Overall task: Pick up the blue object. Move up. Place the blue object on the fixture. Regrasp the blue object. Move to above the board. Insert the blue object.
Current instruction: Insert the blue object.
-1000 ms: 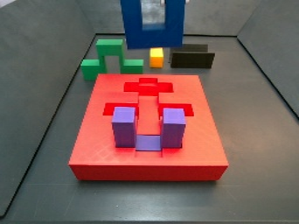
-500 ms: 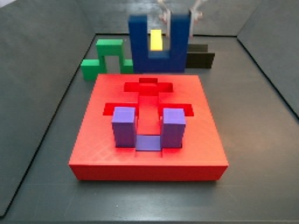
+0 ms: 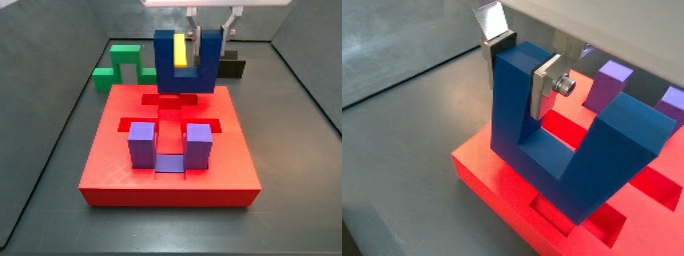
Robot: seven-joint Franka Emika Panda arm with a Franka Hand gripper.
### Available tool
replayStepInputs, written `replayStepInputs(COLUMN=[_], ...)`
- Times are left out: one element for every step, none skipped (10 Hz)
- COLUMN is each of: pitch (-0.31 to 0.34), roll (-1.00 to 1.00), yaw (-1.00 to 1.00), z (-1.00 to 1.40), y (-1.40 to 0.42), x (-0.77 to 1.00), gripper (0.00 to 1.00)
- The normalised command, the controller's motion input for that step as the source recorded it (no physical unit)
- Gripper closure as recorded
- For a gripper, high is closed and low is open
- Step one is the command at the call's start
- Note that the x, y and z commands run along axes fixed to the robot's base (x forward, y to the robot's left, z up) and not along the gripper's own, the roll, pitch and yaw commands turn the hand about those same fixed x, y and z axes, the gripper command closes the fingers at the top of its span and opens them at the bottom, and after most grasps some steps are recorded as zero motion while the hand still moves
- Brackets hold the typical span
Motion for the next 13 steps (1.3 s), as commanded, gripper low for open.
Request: replayStepInputs(pitch=[0.0,-0.034,-0.079,-0.087,-0.097,-0.087,-0.071,-0.077,-0.063,-0.067,-0.057,-0.06,-0.06], roll=[-0.25,-0.14,-0.03,0.0,0.07,0.0,0.0,0.03,0.07,0.06,0.05,0.01,0.0], yaw=[0.15,0.14,0.05,0.04,0.0,0.03,0.07,0.02,0.0,0.0,0.0,0.02,0.04], z=[0.0,-0.07,-0.1,-0.09,-0.13,-0.08,-0.03,-0.12,-0.16,-0.15,-0.13,-0.09,-0.04], y=[0.0,0.0,0.0,-0.12,-0.28,-0.26,-0.21,0.0,0.0,0.08,0.14,0.22,0.22], x=[-0.28,-0.19,-0.35,-0.18,0.0,0.0,0.0,0.0,0.0,0.0,0.0,-0.02,-0.03], gripper=[1.0,1.0,1.0,1.0,1.0,1.0,1.0,1.0,1.0,1.0,1.0,1.0,1.0])
